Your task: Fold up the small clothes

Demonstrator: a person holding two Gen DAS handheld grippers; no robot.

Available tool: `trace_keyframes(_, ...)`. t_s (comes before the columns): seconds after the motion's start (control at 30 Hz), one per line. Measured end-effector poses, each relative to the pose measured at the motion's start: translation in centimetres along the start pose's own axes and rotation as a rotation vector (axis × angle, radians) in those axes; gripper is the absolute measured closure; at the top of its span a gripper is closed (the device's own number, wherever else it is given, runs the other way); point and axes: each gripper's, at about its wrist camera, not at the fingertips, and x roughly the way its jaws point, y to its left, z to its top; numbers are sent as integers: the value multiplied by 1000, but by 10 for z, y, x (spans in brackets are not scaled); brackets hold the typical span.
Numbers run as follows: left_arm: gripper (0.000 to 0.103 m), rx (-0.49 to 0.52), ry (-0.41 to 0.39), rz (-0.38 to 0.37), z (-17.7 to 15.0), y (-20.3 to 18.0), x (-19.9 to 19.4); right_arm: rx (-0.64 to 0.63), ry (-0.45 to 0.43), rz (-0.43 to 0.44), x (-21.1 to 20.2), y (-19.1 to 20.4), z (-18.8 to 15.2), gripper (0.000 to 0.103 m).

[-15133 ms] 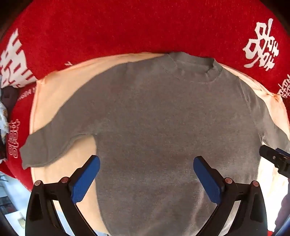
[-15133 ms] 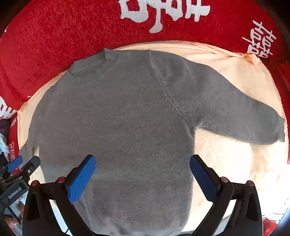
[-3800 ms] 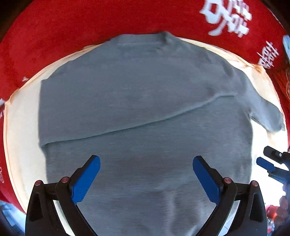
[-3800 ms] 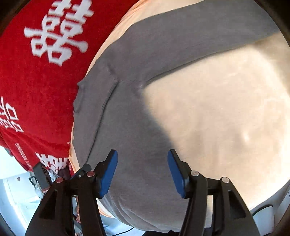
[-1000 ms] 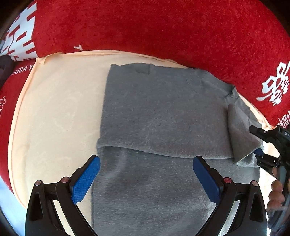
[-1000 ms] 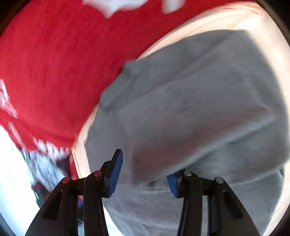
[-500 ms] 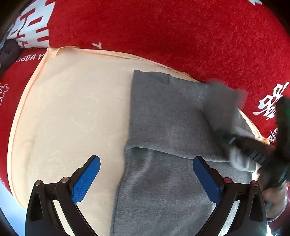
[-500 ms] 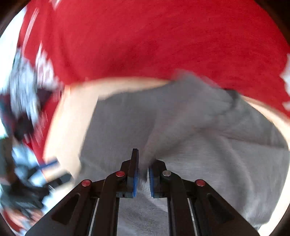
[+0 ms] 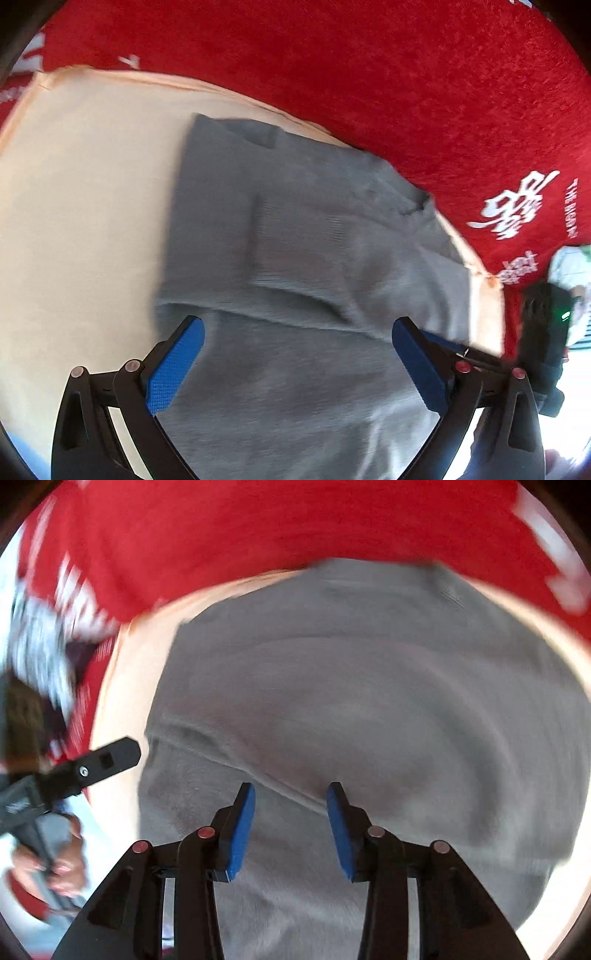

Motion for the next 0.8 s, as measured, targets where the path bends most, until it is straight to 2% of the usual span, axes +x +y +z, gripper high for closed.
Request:
trace_keyframes(0.03,9,-13,18,-33,3,-6,10,76,-11,24,-9,-20,-6,59)
trace_keyframes(0.13,13,-44,41,-54,7,-9,25,261,-46,93,-20,-60,-24,59)
trace_keyframes(0.17,20,-56,46,-57,9,-9,29,310,-60,113,-26,-74,-30,59)
trace_keyframes(0.27,25,-114,53,-65,17,-6,40,467,-119,168,-42,-117,-48,59)
trace_keyframes(0.3,37,-130,48,-66,20,-4,42,516,-138,187,-45,-128,-53,59)
trace_keyframes(0.33,45,-150,48,-51,25,-2,45,565,-156,201,-48,-140,-59,59)
trace_keyframes(0.37,63,-157,46,-42,27,0,47,620,-176,216,-49,-152,-64,59)
trace_keyframes(0.4,86,-159,43,-37,29,1,48,665,-194,232,-50,-163,-67,59)
trace_keyframes(0.43,95,-155,43,-27,32,3,51,712,-214,248,-50,-174,-70,59)
trace_keyframes(0.57,95,-128,26,-19,28,4,47,854,-298,311,-50,-199,-71,60)
trace_keyframes(0.63,95,-103,14,-5,23,-1,42,857,-313,264,-58,-204,-66,97)
trace_keyframes(0.8,95,-61,5,11,15,-12,36,605,-308,135,-86,-193,-39,97)
